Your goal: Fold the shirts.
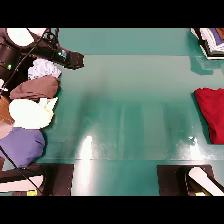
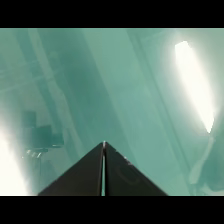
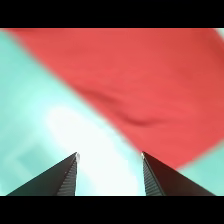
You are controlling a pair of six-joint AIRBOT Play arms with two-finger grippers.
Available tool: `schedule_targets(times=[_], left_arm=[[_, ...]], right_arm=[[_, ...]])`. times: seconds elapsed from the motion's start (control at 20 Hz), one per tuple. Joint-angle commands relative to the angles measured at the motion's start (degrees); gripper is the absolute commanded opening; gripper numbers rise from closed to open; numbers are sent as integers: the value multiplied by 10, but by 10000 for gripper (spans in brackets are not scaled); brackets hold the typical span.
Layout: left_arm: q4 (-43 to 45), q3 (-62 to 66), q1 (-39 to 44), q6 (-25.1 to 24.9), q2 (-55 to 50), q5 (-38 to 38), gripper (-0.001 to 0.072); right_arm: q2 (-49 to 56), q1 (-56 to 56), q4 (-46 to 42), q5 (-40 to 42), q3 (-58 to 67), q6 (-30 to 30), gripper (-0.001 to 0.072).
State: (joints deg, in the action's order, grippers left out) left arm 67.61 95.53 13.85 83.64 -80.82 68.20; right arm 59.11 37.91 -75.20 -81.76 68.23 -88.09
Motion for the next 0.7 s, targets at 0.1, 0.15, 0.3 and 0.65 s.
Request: schedule_targets(times=[0.1, 0.15, 0.3, 0.65], left_arm=[[-2, 0, 0, 4, 0, -7, 23], [-2, 0, 0, 4, 0, -12, 23], [-2, 0, 0, 4, 0, -28, 23], [-3, 0, 0, 4, 0, -33, 23]], right_arm=[[3, -165, 71, -12, 46, 1, 435], [3, -196, 69, -9, 49, 1, 433], [3, -278, 61, 1, 53, 7, 16], [3, -329, 61, 12, 53, 17, 16]])
